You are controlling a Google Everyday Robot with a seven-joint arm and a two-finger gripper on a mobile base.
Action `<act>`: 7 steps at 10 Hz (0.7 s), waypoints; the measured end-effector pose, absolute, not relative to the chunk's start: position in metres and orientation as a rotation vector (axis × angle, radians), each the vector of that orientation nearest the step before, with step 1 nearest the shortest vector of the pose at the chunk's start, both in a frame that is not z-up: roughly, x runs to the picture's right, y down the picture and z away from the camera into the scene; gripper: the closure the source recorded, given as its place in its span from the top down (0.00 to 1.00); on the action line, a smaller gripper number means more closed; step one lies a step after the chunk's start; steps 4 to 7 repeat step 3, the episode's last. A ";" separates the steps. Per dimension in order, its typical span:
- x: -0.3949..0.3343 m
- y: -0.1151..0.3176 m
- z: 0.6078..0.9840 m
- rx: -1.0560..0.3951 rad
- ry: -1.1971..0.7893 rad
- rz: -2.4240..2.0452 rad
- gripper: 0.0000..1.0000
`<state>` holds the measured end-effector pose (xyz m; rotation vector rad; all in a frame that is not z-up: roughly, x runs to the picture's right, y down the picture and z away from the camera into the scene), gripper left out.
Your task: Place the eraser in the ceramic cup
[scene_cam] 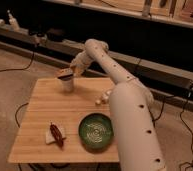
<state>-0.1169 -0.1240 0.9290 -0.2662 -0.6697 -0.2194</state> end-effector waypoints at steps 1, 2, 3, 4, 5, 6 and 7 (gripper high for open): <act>-0.117 -0.124 0.929 -0.266 -0.669 -0.219 0.73; -0.117 -0.124 0.929 -0.266 -0.669 -0.220 0.73; -0.117 -0.123 0.930 -0.268 -0.669 -0.220 0.73; -0.117 -0.123 0.930 -0.268 -0.669 -0.220 0.73; -0.117 -0.123 0.930 -0.268 -0.669 -0.220 0.73; -0.117 -0.123 0.930 -0.268 -0.669 -0.220 0.73; -0.117 -0.123 0.930 -0.268 -0.669 -0.220 0.73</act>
